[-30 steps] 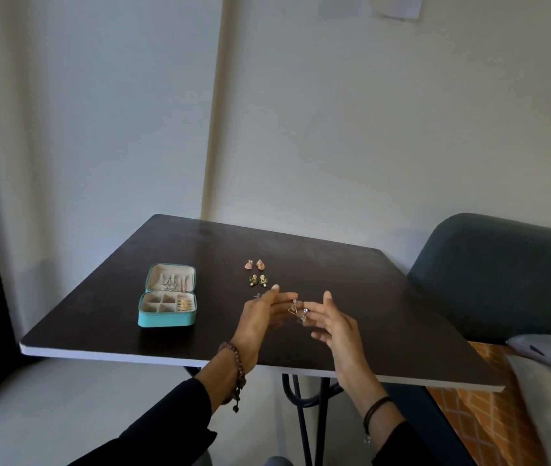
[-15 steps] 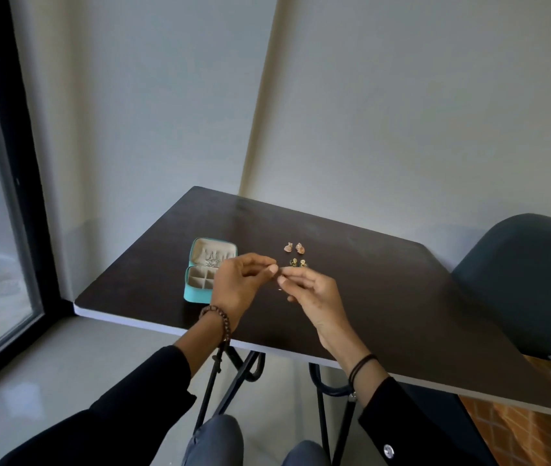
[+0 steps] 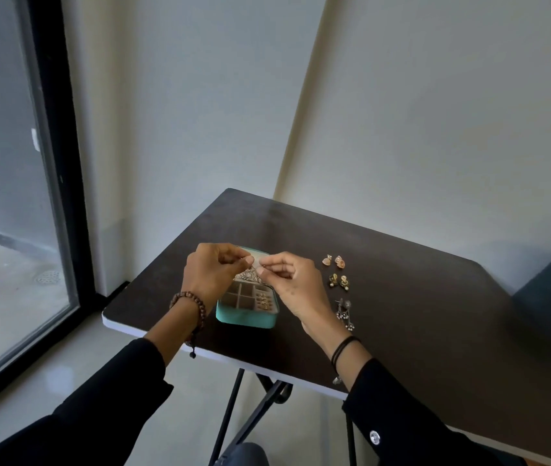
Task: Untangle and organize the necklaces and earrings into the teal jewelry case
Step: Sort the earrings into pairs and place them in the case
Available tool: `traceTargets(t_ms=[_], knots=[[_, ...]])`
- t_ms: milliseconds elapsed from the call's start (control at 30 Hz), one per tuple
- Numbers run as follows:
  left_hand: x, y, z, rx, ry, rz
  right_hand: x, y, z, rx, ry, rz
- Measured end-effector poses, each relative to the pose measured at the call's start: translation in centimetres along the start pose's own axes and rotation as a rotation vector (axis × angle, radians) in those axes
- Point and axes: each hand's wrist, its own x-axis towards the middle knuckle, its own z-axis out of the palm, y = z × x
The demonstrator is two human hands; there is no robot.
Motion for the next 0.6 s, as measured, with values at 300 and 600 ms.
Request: traceTargets(t_ms=[300,600], knots=[[0.7,-3.1,-1.6,0.215,-0.067,-0.011,-0.1,0.2,3.2,-0.033,-0.070,0.064],[0.3,-3.4,-2.1,0.317,-0.115,0.037,-0.9,0.8,2.9,-0.180,-0.120,0.004]])
